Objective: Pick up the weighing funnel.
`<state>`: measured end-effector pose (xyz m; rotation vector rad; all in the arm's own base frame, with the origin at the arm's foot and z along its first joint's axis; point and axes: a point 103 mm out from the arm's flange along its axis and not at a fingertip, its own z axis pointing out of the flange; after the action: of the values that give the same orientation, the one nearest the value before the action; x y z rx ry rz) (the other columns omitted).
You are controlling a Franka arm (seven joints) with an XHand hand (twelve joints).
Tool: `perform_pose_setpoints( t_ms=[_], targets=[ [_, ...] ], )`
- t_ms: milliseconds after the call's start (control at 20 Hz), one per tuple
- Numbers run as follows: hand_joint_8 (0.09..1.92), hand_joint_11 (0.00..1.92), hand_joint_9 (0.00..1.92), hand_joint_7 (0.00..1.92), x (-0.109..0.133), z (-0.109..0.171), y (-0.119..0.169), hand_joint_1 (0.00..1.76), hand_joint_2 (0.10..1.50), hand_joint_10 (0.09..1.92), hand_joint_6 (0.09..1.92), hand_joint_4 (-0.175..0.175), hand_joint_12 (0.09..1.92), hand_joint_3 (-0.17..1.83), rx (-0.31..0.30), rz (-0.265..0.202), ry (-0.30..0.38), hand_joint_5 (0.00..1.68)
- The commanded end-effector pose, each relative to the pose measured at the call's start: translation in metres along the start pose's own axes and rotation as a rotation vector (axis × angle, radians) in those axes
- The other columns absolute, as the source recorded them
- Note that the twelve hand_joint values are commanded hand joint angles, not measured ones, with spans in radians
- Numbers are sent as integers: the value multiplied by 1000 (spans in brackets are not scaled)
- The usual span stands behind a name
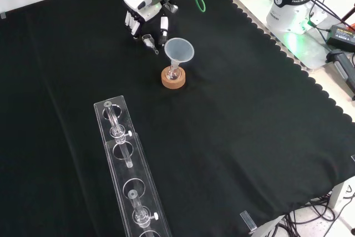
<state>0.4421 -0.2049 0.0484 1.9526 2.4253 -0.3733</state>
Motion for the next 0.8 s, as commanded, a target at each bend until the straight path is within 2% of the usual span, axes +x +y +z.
perform_pose_setpoints(
  t_ms=[50, 350, 400, 500, 800],
  targets=[
    [844, 991, 1151, 1210, -6, 2, 1, 499, 736, 625, 1037, -175, 1173, 11, -17, -3, 19, 813],
    [830, 1055, 1223, 1297, -21, 7, -5, 517, 738, 599, 1088, -175, 1125, 13, -58, -5, 9, 890],
    [823, 1075, 1245, 1320, -20, 7, -4, 521, 739, 584, 1098, -175, 1109, 13, -62, -8, 8, 906],
    [815, 1110, 1282, 1354, -1, 3, 5, 529, 740, 562, 1116, -175, 1084, 14, -59, -15, -8, 933],
    [814, 1138, 1312, 1380, 2, 3, 9, 539, 741, 542, 1135, -175, 1063, 14, -43, -17, -2, 954]
  ],
)
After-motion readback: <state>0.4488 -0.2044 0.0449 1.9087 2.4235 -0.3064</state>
